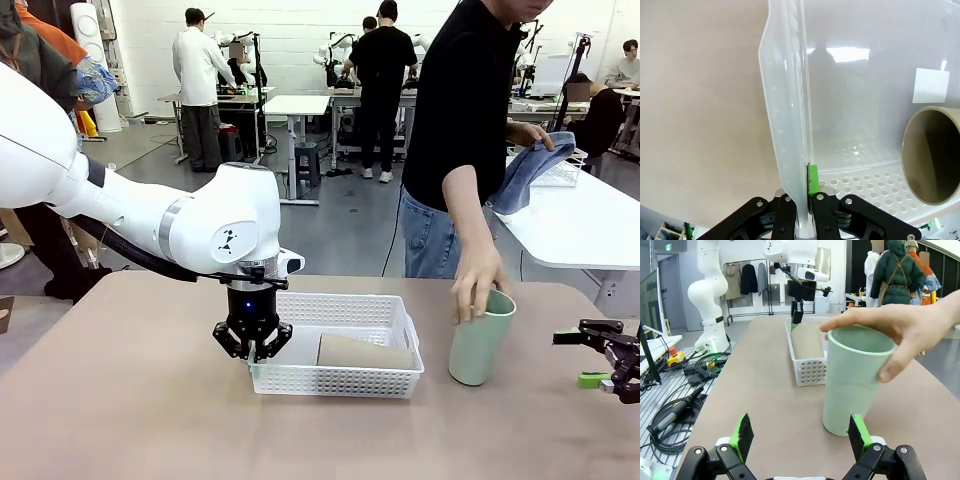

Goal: Clean and organize the cups into the basket.
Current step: Pick up the Reusable plastic cup from the right side of the table and stack it inside the Organizing basket in the center of the table.

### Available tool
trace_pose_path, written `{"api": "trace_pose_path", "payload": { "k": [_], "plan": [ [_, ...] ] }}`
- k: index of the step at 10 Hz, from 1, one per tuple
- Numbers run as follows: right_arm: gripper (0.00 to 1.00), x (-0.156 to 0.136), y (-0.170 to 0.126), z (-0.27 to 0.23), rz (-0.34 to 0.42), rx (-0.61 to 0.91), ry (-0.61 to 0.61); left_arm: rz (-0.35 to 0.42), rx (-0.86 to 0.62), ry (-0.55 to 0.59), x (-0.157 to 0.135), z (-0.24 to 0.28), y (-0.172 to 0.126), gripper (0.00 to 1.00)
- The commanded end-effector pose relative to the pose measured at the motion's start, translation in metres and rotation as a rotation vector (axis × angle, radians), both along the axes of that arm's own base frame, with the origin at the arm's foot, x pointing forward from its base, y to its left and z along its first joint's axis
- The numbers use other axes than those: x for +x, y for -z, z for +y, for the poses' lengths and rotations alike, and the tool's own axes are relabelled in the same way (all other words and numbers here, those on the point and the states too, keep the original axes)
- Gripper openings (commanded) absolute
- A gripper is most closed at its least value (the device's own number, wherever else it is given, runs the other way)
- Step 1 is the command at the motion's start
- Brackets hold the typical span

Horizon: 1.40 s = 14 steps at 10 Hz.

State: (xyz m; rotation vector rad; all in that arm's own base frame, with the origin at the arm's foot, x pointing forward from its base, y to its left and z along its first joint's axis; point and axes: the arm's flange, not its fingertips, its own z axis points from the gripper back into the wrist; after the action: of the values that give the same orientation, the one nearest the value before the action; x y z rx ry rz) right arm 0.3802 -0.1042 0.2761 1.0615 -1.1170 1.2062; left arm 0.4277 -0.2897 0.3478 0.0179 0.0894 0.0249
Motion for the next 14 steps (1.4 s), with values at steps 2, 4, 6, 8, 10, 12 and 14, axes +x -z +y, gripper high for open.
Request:
{"api": "trace_pose_path", "payload": {
  "k": [2, 4, 6, 8, 10, 12, 14],
  "plan": [
    [1.00, 0.000, 0.003, 0.002, -0.005, -0.012, -0.004, -0.001, 0.004, 0.001, -0.002, 0.001, 0.001, 0.00],
    [1.00, 0.000, 0.003, 0.002, -0.005, -0.012, -0.004, -0.001, 0.004, 0.001, -0.002, 0.001, 0.001, 0.00],
    [1.00, 0.000, 0.003, 0.002, -0.005, -0.012, -0.004, -0.001, 0.004, 0.001, -0.002, 0.001, 0.001, 0.00],
    [1.00, 0.000, 0.003, 0.002, -0.005, -0.012, -0.004, -0.001, 0.004, 0.001, -0.002, 0.001, 0.001, 0.00],
    [1.00, 0.016, 0.005, 0.008, 0.024, -0.008, 0.027, -0.001, 0.004, 0.001, -0.002, 0.001, 0.001, 0.00],
    [1.00, 0.036, 0.008, 0.031, -0.003, 0.001, 0.016, -0.001, 0.004, 0.001, -0.002, 0.001, 0.001, 0.00],
    [1.00, 0.047, 0.015, 0.040, 0.022, 0.003, 0.026, -0.001, 0.004, 0.001, -0.002, 0.001, 0.001, 0.00]
  ]
}}
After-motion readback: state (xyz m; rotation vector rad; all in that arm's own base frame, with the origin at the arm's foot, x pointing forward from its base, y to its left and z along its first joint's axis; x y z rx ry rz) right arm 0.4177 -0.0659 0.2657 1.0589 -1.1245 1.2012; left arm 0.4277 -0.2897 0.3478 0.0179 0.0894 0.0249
